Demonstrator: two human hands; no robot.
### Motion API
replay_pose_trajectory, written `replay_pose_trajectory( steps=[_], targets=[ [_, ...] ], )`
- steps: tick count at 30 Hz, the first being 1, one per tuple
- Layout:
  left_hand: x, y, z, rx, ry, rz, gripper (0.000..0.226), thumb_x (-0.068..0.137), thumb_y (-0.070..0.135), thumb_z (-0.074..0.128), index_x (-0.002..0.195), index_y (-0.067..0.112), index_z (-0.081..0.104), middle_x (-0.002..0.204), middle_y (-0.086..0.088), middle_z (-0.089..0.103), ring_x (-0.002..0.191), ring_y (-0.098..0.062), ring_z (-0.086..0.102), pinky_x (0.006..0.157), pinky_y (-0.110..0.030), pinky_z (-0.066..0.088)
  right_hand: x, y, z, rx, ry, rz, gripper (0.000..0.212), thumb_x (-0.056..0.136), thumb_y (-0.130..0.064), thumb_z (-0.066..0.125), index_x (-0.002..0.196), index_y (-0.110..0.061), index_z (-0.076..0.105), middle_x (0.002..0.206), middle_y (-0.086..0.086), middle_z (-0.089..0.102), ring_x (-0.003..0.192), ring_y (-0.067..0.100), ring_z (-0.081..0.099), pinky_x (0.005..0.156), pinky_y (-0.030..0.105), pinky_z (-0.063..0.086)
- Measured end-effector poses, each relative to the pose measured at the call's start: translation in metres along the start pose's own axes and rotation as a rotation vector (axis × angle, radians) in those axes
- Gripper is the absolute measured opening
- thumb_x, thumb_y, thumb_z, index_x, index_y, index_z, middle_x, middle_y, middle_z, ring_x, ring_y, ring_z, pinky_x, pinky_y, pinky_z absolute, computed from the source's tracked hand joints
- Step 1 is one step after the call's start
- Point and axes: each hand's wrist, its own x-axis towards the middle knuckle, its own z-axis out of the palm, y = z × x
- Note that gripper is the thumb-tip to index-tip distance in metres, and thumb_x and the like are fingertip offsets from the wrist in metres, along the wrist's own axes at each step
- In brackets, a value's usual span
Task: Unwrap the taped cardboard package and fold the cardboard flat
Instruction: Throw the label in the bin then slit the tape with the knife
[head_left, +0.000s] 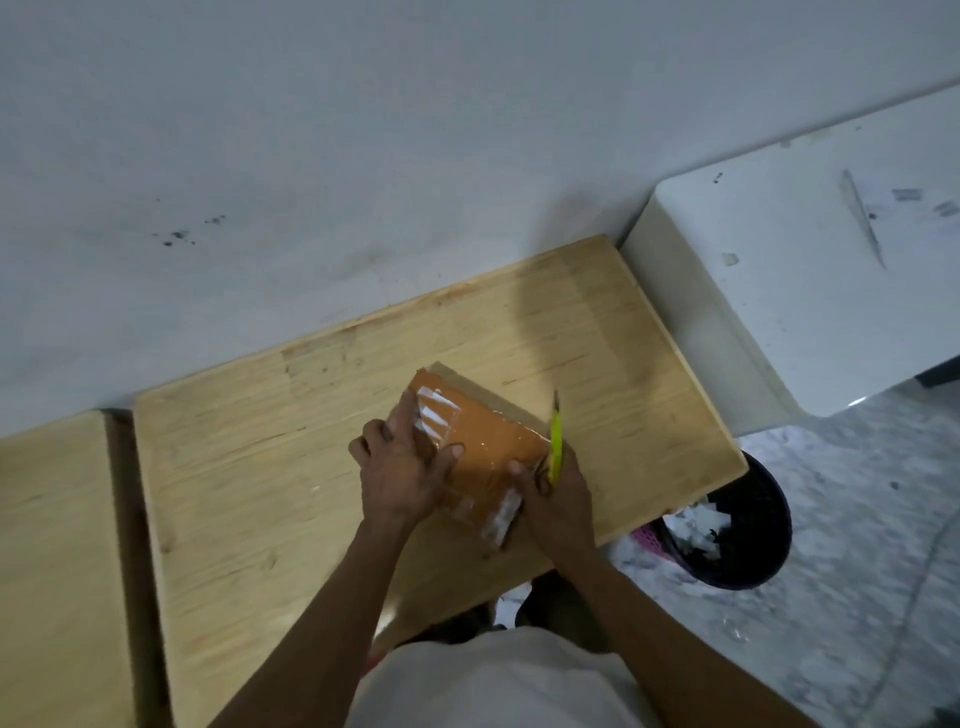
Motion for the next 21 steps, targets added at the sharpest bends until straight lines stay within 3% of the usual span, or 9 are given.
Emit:
replay_pose_trajectory(
  steps=[2, 8, 14, 16, 21],
  targets=[
    [-0.011, 0.003, 0.003, -0.006, 0.047, -0.062, 0.097, 0.08, 0.067, 0.063, 0.156, 0.034, 0.012, 0.133, -0.018, 0.037, 0.122, -0.035, 0.03, 0.092, -0.04, 0.026, 0.016, -0.005, -0.009, -0.027, -0.088, -0.045, 0.049, 0.088, -0.042, 0.069, 0.131, -0.027, 0.051, 0.105, -0.013, 0.067, 0.094, 0.003, 0.065, 0.083, 0.032, 0.057],
    [-0.036, 0.028, 0.031, -0.142, 0.108, -0.323, 0.099, 0.081, 0.053, 0.072, 0.155, 0.033, 0.01, 0.138, -0.024, 0.034, 0.126, -0.039, 0.028, 0.102, -0.046, 0.022, 0.074, -0.022, -0.031, -0.148, -0.32, -0.123, 0.055, 0.087, -0.041, 0.07, 0.137, -0.03, 0.05, 0.113, -0.007, 0.069, 0.104, 0.011, 0.066, 0.091, 0.038, 0.057],
    [-0.049, 0.056, 0.055, -0.206, 0.145, -0.524, 0.098, 0.079, 0.049, 0.075, 0.153, 0.033, 0.012, 0.14, -0.021, 0.039, 0.125, -0.039, 0.031, 0.105, -0.046, 0.021, 0.111, -0.035, -0.044, -0.245, -0.485, -0.177, 0.06, 0.089, -0.033, 0.071, 0.144, -0.028, 0.046, 0.12, -0.004, 0.062, 0.109, 0.014, 0.058, 0.089, 0.025, 0.047],
    [-0.054, 0.062, 0.059, -0.222, 0.154, -0.583, 0.098, 0.08, 0.05, 0.074, 0.153, 0.034, 0.01, 0.141, -0.022, 0.037, 0.126, -0.04, 0.03, 0.105, -0.047, 0.022, 0.118, -0.039, -0.044, -0.271, -0.537, -0.199, 0.059, 0.09, -0.032, 0.07, 0.144, -0.028, 0.046, 0.115, -0.002, 0.062, 0.105, 0.016, 0.058, 0.085, 0.024, 0.045],
    [-0.065, 0.072, 0.056, -0.203, 0.162, -0.642, 0.1, 0.082, 0.057, 0.068, 0.154, 0.037, 0.003, 0.142, -0.025, 0.029, 0.128, -0.046, 0.028, 0.108, -0.057, 0.031, 0.121, -0.039, -0.042, -0.34, -0.565, -0.271, 0.061, 0.092, -0.037, 0.065, 0.148, -0.03, 0.04, 0.115, -0.002, 0.061, 0.108, 0.02, 0.058, 0.09, 0.028, 0.046]
  ],
)
